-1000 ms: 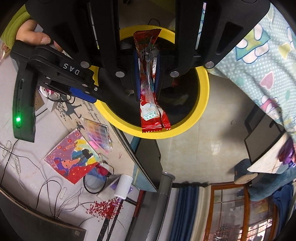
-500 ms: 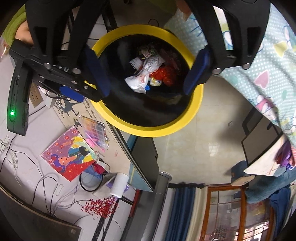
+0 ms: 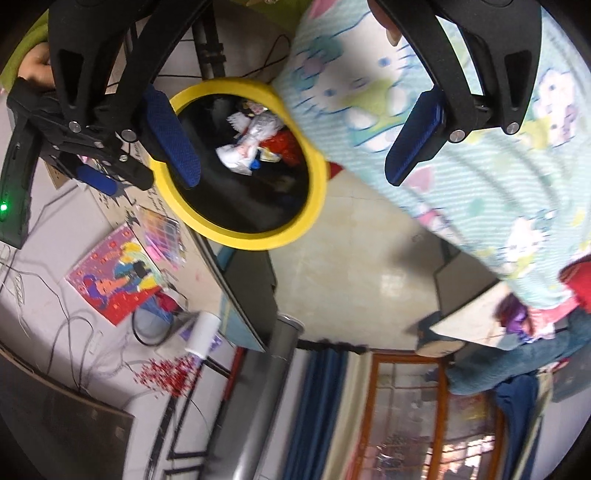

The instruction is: Collect trash

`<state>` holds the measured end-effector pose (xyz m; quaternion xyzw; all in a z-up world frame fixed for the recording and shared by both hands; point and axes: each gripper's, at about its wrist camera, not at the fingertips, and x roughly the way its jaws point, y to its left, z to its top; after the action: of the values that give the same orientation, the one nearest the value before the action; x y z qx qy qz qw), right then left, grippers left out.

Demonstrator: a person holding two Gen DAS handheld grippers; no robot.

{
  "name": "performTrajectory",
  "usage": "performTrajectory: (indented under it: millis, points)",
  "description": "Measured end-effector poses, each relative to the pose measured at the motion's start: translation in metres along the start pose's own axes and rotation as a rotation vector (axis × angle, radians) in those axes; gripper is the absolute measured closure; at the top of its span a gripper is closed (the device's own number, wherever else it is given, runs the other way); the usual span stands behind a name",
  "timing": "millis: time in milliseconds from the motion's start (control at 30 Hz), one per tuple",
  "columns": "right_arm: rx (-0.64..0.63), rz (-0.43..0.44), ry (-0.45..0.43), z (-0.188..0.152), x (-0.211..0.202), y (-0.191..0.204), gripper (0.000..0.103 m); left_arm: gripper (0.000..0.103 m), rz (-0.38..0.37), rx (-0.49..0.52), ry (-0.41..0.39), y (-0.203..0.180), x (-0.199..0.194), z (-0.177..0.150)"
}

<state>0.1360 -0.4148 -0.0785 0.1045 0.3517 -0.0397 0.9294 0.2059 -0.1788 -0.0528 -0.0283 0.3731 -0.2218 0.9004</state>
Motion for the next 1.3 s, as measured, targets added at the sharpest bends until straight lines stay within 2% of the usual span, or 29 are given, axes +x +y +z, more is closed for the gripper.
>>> performTrajectory:
  millis: [167,400,667,900,1033,1300]
  points:
    - [-0.065,0.025,-0.02,-0.001,-0.019,0.032,0.006,0.011,0.07,-0.027,-0.039,0.024,-0.034,-0.011]
    - [-0.144,0.075,-0.062,-0.014,-0.048,0.083,0.006,0.011,0.131,-0.067,-0.095,0.05,-0.08,-0.032]
    - [-0.249,0.127,-0.208,-0.044,-0.088,0.13,0.006,0.011,0.225,-0.065,-0.203,0.067,-0.133,-0.057]
    - [-0.252,0.134,-0.342,-0.061,-0.115,0.142,0.006,0.011,0.292,-0.015,-0.298,0.062,-0.163,-0.081]
    - [-0.254,0.115,-0.364,-0.072,-0.122,0.146,0.006,0.011,0.305,-0.005,-0.342,0.058,-0.174,-0.091]
    - [-0.233,0.142,-0.476,-0.086,-0.146,0.146,0.006,0.011,0.301,-0.012,-0.369,0.061,-0.185,-0.105]
